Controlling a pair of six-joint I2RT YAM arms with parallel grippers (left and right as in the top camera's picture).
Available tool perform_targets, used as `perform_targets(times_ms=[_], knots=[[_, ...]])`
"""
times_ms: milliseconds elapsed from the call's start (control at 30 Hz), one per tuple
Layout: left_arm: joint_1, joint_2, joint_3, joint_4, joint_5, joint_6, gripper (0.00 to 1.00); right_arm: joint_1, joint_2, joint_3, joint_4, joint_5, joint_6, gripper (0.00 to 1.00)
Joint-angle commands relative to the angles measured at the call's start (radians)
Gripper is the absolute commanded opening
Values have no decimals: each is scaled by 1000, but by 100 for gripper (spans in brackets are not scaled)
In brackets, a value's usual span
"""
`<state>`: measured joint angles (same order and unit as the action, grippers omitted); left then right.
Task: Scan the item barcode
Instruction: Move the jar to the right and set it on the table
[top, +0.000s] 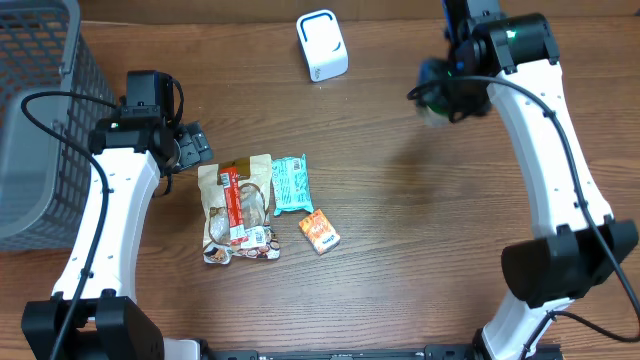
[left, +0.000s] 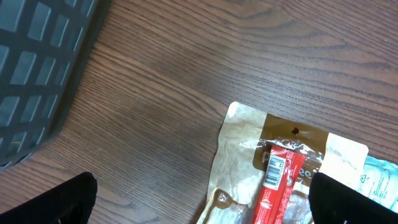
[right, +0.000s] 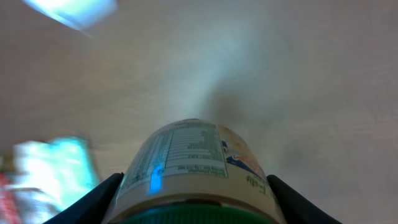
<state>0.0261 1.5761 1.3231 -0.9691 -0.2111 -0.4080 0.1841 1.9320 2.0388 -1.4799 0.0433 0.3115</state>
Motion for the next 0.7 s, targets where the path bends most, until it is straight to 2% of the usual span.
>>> perform_targets(times_ms=[0,267,433,467,500,567,667], knots=[[2,6,19,1,-8,19,100,-57,12,-111,10,10,31,10],[2,6,19,1,-8,19,100,-197,12,-471,201,6,99,11],[2,6,19,1,-8,19,100,-251,12,-616,311,6,112,11],[2,6,19,1,-8,19,100,-257,12,-637,330,6,112,14],[2,6,19,1,-8,19,100,-261,12,-655,348,6,112,27],[2,6,19,1,-8,19,100,-265,12,-684,377,7,111,76],[2,6,19,1,-8,19,100,-265,11,-691,385,7,112,96]])
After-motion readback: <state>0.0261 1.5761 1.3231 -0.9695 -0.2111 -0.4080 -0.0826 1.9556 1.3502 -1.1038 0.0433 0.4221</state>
